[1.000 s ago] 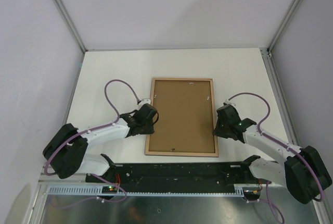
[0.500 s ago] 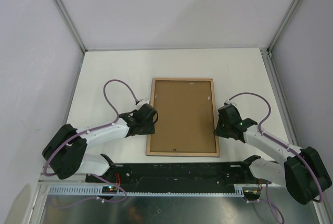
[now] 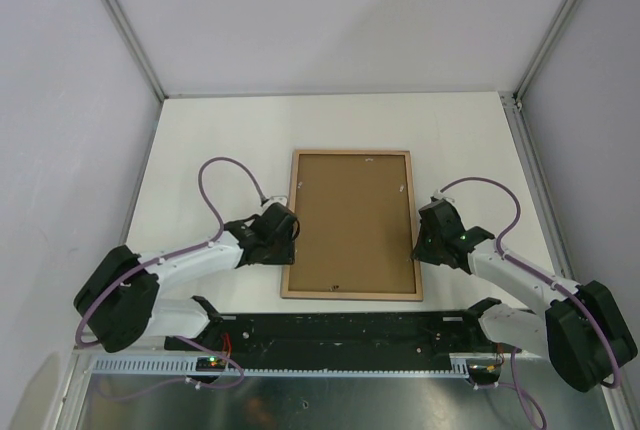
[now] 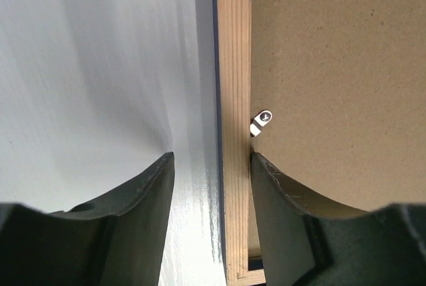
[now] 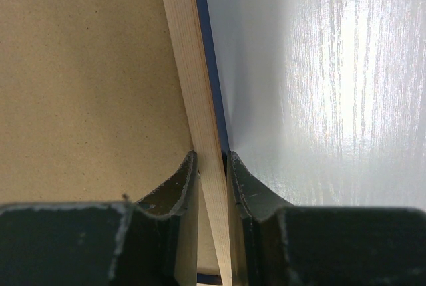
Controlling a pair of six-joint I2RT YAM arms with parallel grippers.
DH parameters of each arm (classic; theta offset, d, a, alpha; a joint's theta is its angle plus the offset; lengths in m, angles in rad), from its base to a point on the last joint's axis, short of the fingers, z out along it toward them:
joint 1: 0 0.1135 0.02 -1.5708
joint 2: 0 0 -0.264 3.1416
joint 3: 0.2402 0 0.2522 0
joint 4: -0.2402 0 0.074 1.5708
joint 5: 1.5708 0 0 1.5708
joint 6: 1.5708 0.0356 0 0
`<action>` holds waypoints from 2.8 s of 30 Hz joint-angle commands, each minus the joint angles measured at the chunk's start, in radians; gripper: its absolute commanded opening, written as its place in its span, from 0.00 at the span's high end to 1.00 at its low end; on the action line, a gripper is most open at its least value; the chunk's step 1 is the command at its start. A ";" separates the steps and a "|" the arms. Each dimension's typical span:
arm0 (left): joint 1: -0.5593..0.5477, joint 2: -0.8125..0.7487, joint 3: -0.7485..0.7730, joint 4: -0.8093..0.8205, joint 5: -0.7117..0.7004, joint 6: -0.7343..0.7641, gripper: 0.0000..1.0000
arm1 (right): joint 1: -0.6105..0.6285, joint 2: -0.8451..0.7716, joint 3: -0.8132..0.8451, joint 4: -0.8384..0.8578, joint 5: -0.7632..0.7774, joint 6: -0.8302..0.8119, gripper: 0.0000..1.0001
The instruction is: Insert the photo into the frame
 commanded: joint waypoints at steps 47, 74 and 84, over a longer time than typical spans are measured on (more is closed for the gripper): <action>0.000 0.133 0.039 0.080 -0.068 0.000 0.98 | -0.002 -0.009 -0.006 -0.008 0.040 0.009 1.00; 0.000 0.085 0.013 0.056 0.019 0.044 1.00 | -0.161 0.182 0.279 0.198 0.173 -0.059 0.35; 0.000 0.031 -0.020 0.056 0.040 0.036 1.00 | -0.218 0.508 0.452 0.304 0.127 -0.045 0.39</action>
